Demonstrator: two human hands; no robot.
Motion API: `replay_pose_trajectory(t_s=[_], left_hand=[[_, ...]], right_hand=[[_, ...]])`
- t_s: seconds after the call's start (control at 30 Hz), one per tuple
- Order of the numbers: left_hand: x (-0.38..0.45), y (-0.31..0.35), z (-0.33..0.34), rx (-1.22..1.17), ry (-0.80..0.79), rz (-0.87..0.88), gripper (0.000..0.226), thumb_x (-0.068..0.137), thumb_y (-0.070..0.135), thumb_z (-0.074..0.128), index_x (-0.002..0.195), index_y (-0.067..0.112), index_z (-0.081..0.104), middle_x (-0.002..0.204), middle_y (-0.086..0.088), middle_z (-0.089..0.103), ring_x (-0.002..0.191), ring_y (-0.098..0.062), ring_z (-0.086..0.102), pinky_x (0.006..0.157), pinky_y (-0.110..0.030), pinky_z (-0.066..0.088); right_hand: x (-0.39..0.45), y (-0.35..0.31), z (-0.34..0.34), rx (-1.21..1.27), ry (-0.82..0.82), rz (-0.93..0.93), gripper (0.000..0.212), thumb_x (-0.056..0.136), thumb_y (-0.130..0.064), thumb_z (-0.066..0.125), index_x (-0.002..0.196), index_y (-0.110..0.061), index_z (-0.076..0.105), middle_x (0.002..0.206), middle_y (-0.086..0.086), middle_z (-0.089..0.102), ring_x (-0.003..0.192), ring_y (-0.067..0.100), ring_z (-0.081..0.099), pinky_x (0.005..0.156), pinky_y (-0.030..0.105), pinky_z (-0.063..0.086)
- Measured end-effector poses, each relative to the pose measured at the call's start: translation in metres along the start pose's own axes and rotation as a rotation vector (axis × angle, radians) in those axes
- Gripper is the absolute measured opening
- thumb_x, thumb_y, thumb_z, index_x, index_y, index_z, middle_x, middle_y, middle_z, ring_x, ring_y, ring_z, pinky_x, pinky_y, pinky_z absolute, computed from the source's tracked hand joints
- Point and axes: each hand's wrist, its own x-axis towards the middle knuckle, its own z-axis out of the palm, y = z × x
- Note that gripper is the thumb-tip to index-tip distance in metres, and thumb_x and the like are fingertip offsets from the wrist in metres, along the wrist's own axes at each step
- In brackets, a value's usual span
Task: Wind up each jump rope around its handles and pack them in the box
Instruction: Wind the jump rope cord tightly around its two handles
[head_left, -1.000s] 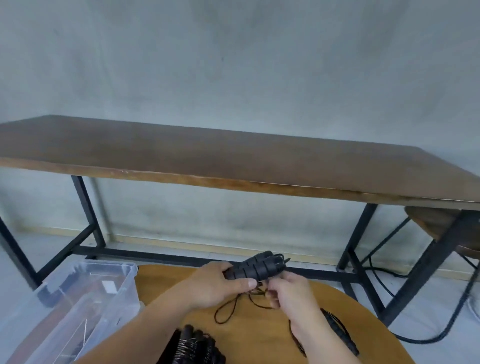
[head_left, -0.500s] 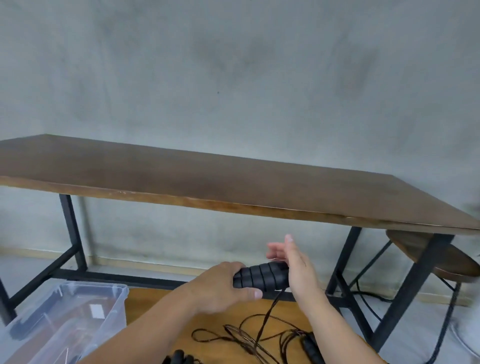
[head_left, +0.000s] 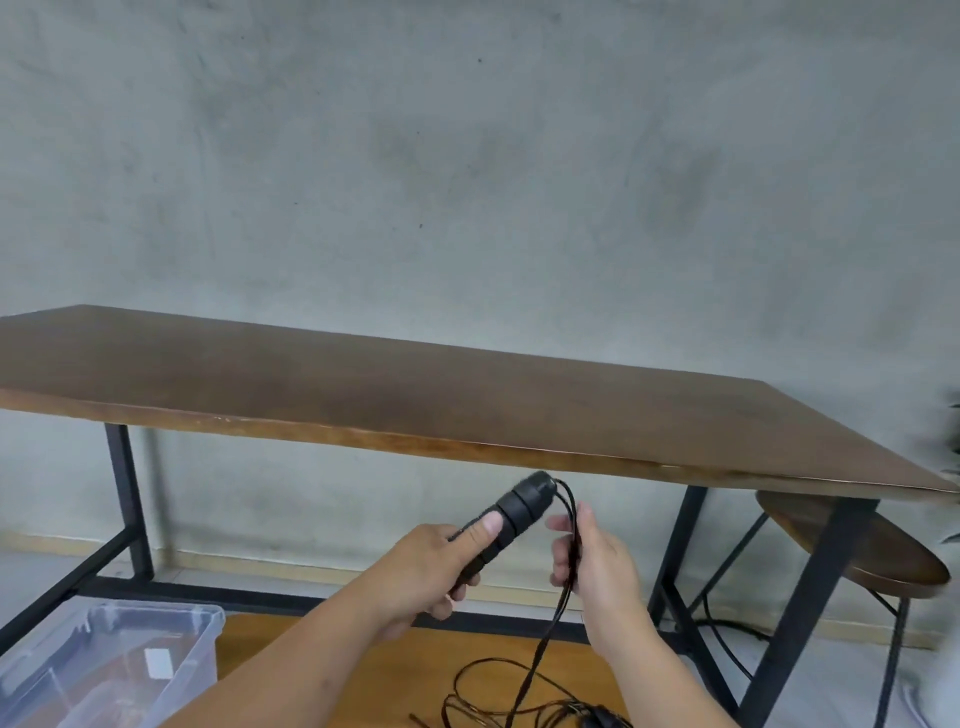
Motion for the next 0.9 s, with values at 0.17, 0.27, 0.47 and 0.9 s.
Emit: replay_pose_trajectory(t_s=[0.17, 0.27, 0.47, 0.9], left_hand=[[0.011, 0.017, 0.022, -0.260, 0.064, -0.045, 0.065, 0.084, 0.064, 0.060, 0.109, 0.005, 0.062, 0.080, -0.008, 0.055, 0.067, -0.016, 0.044, 0.050, -0.022, 0.035], [0.020, 0.026, 0.036, -0.328, 0.121, -0.043, 0.065, 0.085, 0.064, 0.061, 0.109, 0.003, 0.062, 0.080, -0.008, 0.055, 0.065, -0.016, 0.045, 0.050, -0.024, 0.037], [0.026, 0.032, 0.061, -0.353, 0.058, -0.081, 0.060, 0.087, 0.065, 0.057, 0.082, 0.005, 0.061, 0.055, -0.007, 0.053, 0.048, -0.019, 0.047, 0.061, -0.029, 0.046], [0.028, 0.024, 0.069, -0.663, -0.114, -0.193, 0.051, 0.072, 0.046, 0.077, 0.104, 0.008, 0.065, 0.081, -0.008, 0.063, 0.084, -0.026, 0.060, 0.073, -0.036, 0.052]], right_hand=[[-0.008, -0.006, -0.002, 0.056, -0.025, 0.020, 0.042, 0.107, -0.032, 0.035, 0.100, -0.003, 0.064, 0.061, 0.003, 0.052, 0.055, 0.017, 0.047, 0.056, 0.033, 0.045], [-0.019, -0.011, -0.002, 0.170, -0.120, 0.151, 0.040, 0.107, -0.032, 0.037, 0.092, -0.003, 0.060, 0.058, 0.005, 0.050, 0.050, 0.017, 0.044, 0.053, 0.034, 0.046], [-0.035, -0.016, -0.010, 0.274, -0.387, 0.392, 0.047, 0.103, -0.047, 0.039, 0.079, -0.009, 0.055, 0.056, 0.005, 0.039, 0.046, 0.017, 0.033, 0.047, 0.029, 0.039], [-0.031, -0.007, -0.024, -0.199, -0.432, 0.459, 0.065, 0.087, -0.079, 0.029, 0.064, -0.019, 0.043, 0.054, -0.004, 0.032, 0.046, 0.011, 0.021, 0.044, 0.023, 0.016]])
